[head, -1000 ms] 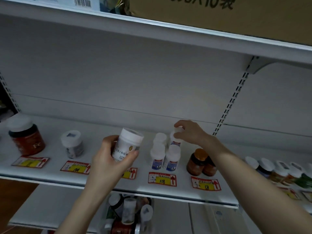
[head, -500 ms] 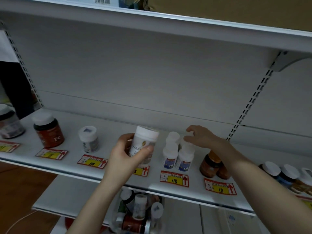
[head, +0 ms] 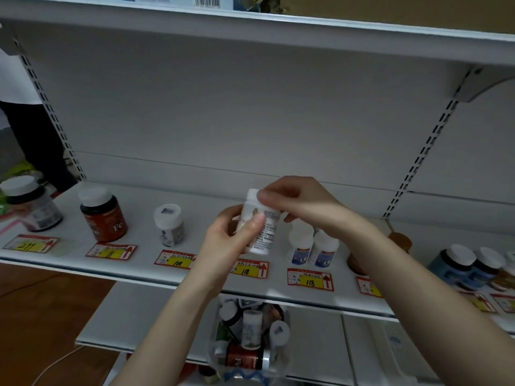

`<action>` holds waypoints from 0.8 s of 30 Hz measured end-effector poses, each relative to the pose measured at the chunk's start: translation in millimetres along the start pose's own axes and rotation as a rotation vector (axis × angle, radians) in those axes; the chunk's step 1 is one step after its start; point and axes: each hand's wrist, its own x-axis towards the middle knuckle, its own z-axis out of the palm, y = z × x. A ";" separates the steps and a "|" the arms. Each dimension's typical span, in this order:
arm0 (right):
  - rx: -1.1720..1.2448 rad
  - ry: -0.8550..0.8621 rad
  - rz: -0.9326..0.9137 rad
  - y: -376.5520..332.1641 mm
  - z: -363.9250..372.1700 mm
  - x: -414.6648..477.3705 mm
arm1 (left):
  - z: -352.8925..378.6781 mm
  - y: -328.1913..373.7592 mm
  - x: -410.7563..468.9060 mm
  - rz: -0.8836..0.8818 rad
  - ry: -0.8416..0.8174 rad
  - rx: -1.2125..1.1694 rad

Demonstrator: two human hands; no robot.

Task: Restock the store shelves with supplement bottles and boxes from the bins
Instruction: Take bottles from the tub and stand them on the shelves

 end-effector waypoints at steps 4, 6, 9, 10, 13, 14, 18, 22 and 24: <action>0.244 -0.001 0.028 -0.8 5.9 -2.7 | -17.3 -2.1 -3.9 -0.098 -0.024 -0.196; 0.342 0.006 0.039 -1.3 7.8 -4.0 | -25.9 -5.2 -6.7 -0.127 -0.047 -0.211; 0.369 0.020 0.061 -1.2 14.0 -5.5 | -32.8 -10.0 -12.4 -0.097 -0.081 -0.154; 0.370 0.018 0.072 -2.1 15.6 -6.8 | -34.3 -11.1 -13.3 -0.086 -0.079 -0.146; 0.226 0.011 0.100 -6.0 17.0 -11.9 | -37.7 -15.4 -14.9 -0.047 -0.073 -0.116; 0.138 0.014 0.110 -7.6 17.0 -13.4 | -38.4 -17.1 -15.9 -0.033 -0.078 -0.093; -0.040 0.047 0.112 -11.9 19.2 -16.4 | -36.8 -29.6 -22.4 0.081 -0.074 0.164; -0.253 0.082 0.115 -3.5 17.3 -13.1 | -45.7 -69.0 -29.6 0.268 0.120 0.628; -0.335 0.059 0.134 4.8 19.0 -8.6 | -53.1 -93.3 -32.6 0.296 0.128 0.787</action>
